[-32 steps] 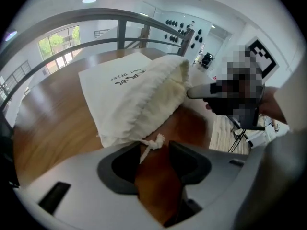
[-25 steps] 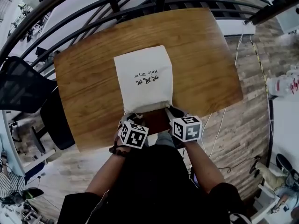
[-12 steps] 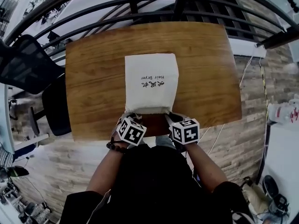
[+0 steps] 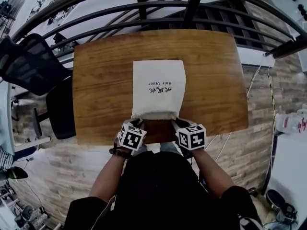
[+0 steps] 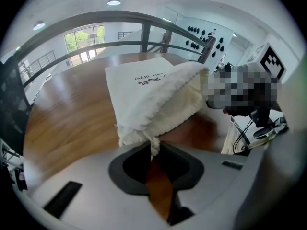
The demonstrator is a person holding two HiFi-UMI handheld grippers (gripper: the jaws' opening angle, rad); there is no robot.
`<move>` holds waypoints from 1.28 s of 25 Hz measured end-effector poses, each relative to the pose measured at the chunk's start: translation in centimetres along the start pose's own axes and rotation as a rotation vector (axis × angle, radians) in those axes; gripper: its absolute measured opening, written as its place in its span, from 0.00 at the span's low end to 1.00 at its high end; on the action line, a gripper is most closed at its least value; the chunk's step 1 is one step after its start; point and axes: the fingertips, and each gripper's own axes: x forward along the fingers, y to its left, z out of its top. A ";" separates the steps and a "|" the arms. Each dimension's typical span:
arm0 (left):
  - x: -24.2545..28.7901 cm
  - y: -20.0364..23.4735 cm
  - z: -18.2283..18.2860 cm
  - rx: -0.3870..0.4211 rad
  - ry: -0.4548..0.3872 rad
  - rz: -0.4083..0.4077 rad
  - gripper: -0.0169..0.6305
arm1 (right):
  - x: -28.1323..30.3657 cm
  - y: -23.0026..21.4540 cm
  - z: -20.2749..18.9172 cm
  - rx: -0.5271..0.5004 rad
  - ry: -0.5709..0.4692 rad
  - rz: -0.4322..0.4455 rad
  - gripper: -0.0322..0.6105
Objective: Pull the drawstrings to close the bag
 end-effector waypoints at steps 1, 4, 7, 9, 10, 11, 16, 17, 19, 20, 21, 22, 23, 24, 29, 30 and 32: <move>-0.3 0.1 -0.1 -0.003 -0.009 -0.003 0.13 | -0.1 0.0 0.1 0.001 -0.008 -0.002 0.10; -1.3 0.3 0.1 0.005 -0.044 -0.006 0.13 | -0.5 -0.3 0.7 0.006 -0.044 -0.006 0.10; -2.6 1.0 0.9 0.031 -0.085 0.020 0.13 | -1.2 -0.5 1.7 0.018 -0.095 -0.012 0.10; -3.5 2.0 1.6 0.043 -0.109 0.038 0.13 | -1.5 -0.4 2.6 0.015 -0.129 -0.025 0.10; -3.8 2.5 2.0 0.047 -0.122 0.046 0.13 | -1.6 -0.3 3.1 0.012 -0.146 -0.030 0.10; -4.2 2.9 2.4 0.051 -0.135 0.054 0.13 | -1.9 -0.2 3.6 0.008 -0.167 -0.032 0.10; -6.5 5.0 4.6 0.062 -0.208 0.100 0.13 | -4.3 1.3 6.9 0.000 -0.321 0.007 0.10; -6.9 5.6 5.0 0.062 -0.221 0.111 0.13 | -4.8 1.6 7.6 0.003 -0.355 0.023 0.10; -7.5 6.6 5.6 0.058 -0.239 0.129 0.13 | -5.7 2.0 8.8 0.011 -0.419 0.053 0.10; -7.6 7.1 5.8 0.056 -0.244 0.139 0.13 | -6.1 2.0 9.2 0.015 -0.443 0.063 0.10; -7.8 7.6 5.9 0.054 -0.245 0.150 0.13 | -6.3 2.0 9.6 0.017 -0.461 0.067 0.10; -8.0 8.0 6.0 0.054 -0.245 0.163 0.13 | -6.6 1.8 9.8 0.020 -0.473 0.068 0.10; -8.1 8.4 6.1 0.055 -0.244 0.177 0.13 | -6.8 1.6 9.9 0.027 -0.483 0.069 0.10; -8.1 8.7 6.1 0.057 -0.243 0.192 0.13 | -7.0 1.3 9.9 0.039 -0.490 0.070 0.10; -7.7 9.8 5.6 0.052 -0.232 0.240 0.13 | -7.6 -1.5 9.0 0.213 -0.511 0.106 0.09; -7.7 10.0 5.4 0.037 -0.235 0.238 0.13 | -7.6 -2.2 8.8 0.260 -0.516 0.118 0.09; -7.8 10.4 5.4 0.006 -0.244 0.235 0.13 | -7.6 -3.7 8.2 0.321 -0.511 0.108 0.09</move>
